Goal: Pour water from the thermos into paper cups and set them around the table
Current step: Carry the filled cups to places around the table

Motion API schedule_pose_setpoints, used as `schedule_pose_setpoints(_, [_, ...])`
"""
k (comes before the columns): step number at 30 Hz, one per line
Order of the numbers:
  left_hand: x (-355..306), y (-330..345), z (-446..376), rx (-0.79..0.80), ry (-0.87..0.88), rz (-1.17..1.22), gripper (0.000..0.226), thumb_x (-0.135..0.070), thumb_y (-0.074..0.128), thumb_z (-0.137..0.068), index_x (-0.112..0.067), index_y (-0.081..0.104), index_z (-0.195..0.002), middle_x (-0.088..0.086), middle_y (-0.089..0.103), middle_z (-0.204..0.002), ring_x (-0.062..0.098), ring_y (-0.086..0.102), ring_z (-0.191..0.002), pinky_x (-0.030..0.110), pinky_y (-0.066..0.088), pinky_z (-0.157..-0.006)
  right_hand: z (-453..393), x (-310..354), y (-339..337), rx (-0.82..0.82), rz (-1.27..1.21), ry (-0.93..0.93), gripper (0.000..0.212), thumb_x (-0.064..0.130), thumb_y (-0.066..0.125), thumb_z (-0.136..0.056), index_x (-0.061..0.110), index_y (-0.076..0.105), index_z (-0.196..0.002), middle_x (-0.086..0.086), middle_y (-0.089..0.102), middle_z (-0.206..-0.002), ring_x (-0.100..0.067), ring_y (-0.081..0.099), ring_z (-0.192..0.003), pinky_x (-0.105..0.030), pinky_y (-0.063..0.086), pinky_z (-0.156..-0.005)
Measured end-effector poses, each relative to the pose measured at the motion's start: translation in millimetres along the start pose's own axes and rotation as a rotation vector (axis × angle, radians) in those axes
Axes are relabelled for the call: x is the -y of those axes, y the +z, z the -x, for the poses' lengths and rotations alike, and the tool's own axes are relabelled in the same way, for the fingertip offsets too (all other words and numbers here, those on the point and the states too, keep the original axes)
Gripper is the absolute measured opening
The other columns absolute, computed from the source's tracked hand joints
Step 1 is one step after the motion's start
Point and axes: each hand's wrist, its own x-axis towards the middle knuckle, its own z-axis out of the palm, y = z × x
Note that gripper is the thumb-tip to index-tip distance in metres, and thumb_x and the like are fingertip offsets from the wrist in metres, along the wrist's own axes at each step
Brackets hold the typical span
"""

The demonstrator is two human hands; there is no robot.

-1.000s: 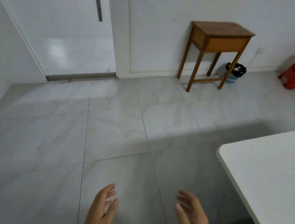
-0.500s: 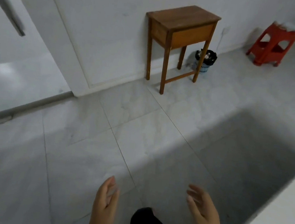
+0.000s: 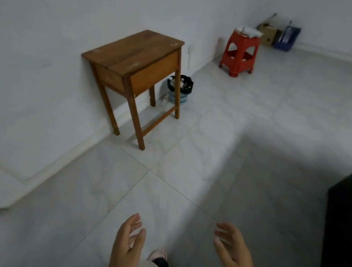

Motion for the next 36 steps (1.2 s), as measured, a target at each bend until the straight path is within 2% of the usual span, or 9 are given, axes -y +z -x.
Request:
schedule_pose_setpoints(4, [-22.5, 36.4, -89.7, 0.233, 0.068, -0.056, 0.037, 0.014, 0.054, -0.079, -0.008, 0.052, -0.109, 0.011, 0.058, -0.107, -0.014, 0.059, -0.086, -0.003, 0.042, -0.069, -48.8, 14.1, -1.0, -0.188, -0.023, 0.072, 0.064, -0.014, 0.057, -0.075, 0.049, 0.061, -0.082, 0.036, 0.063, -0.086, 0.010, 0.061, -0.083, -0.005, 0.046, -0.073])
schedule_pose_setpoints(7, [-28.8, 81.3, -142.0, 0.393, 0.051, -0.079, 0.037, 0.014, 0.054, -0.079, -0.009, 0.052, -0.108, 0.012, 0.058, -0.107, -0.019, 0.057, -0.084, -0.003, 0.041, -0.067, -67.4, 5.5, -14.7, -0.399, -0.053, 0.156, 0.051, -0.017, 0.058, -0.074, 0.033, 0.063, -0.082, 0.035, 0.064, -0.082, 0.008, 0.062, -0.080, -0.004, 0.046, -0.071])
schedule_pose_setpoints(11, [-37.9, 163.6, -193.7, 0.555, 0.069, -0.115, 0.036, 0.013, 0.054, -0.081, -0.008, 0.052, -0.110, 0.011, 0.056, -0.108, 0.000, 0.059, -0.093, -0.003, 0.041, -0.067, -105.1, -7.3, -47.8, -0.620, -0.102, 0.236, 0.048, -0.019, 0.059, -0.072, 0.025, 0.065, -0.088, 0.038, 0.063, -0.081, 0.009, 0.063, -0.077, -0.003, 0.045, -0.070])
schedule_pose_setpoints(16, [-81.0, 282.1, -247.8, 0.686, 0.135, -0.084, 0.036, 0.011, 0.053, -0.082, -0.014, 0.050, -0.107, 0.004, 0.056, -0.106, -0.010, 0.057, -0.090, -0.004, 0.040, -0.068, -198.4, -11.1, -110.8, -0.759, -0.127, 0.210, 0.043, -0.022, 0.054, -0.073, 0.015, 0.056, -0.094, 0.039, 0.063, -0.079, 0.010, 0.062, -0.074, -0.003, 0.046, -0.069])
schedule_pose_setpoints(20, [-129.1, 368.6, -293.1, 0.730, 0.182, -0.039, 0.037, 0.014, 0.051, -0.081, -0.011, 0.050, -0.107, 0.007, 0.056, -0.105, -0.022, 0.054, -0.086, -0.002, 0.042, -0.068, -280.7, 2.2, -173.7, -0.774, -0.087, 0.140, 0.042, -0.014, 0.057, -0.076, 0.022, 0.054, -0.095, 0.014, 0.067, -0.094, 0.008, 0.061, -0.084, -0.004, 0.046, -0.073])
schedule_pose_setpoints(27, [-165.2, 492.1, -354.7, 0.791, 0.210, -0.068, 0.039, 0.016, 0.050, -0.081, -0.005, 0.049, -0.115, 0.013, 0.056, -0.111, 0.002, 0.059, -0.092, -0.001, 0.043, -0.068, -347.6, -11.5, -254.0, -0.916, -0.135, 0.205, 0.041, -0.014, 0.061, -0.073, 0.019, 0.056, -0.097, 0.017, 0.069, -0.094, 0.006, 0.062, -0.082, -0.004, 0.046, -0.073])
schedule_pose_setpoints(30, [-179.4, 559.8, -375.0, 0.865, 0.190, -0.058, 0.038, 0.018, 0.050, -0.080, 0.000, 0.050, -0.114, 0.017, 0.056, -0.109, 0.017, 0.060, -0.096, 0.015, 0.045, -0.077, -374.8, -28.2, -289.3, -1.054, -0.192, 0.263, 0.038, -0.014, 0.063, -0.071, 0.015, 0.059, -0.096, -0.004, 0.067, -0.099, 0.006, 0.063, -0.080, -0.001, 0.045, -0.070])
schedule_pose_setpoints(33, [-202.1, 645.9, -397.2, 0.970, 0.189, -0.051, 0.039, 0.024, 0.047, -0.077, 0.011, 0.049, -0.114, 0.019, 0.056, -0.103, -0.014, 0.061, -0.074, 0.002, 0.045, -0.066, -416.2, -36.7, -332.6, -1.173, -0.197, 0.281, 0.035, -0.013, 0.063, -0.072, 0.009, 0.058, -0.100, -0.003, 0.066, -0.099, 0.009, 0.062, -0.080, 0.001, 0.044, -0.069])
schedule_pose_setpoints(36, [-236.4, 732.5, -413.6, 1.089, 0.176, 0.007, 0.039, 0.027, 0.044, -0.076, 0.004, 0.053, -0.106, -0.002, 0.067, -0.089, -0.019, 0.058, -0.068, -0.002, 0.043, -0.062, -467.3, -31.2, -383.6, -1.285, -0.201, 0.258, 0.036, -0.016, 0.058, -0.074, 0.006, 0.055, -0.102, 0.003, 0.068, -0.098, 0.009, 0.063, -0.077, -0.001, 0.046, -0.069])
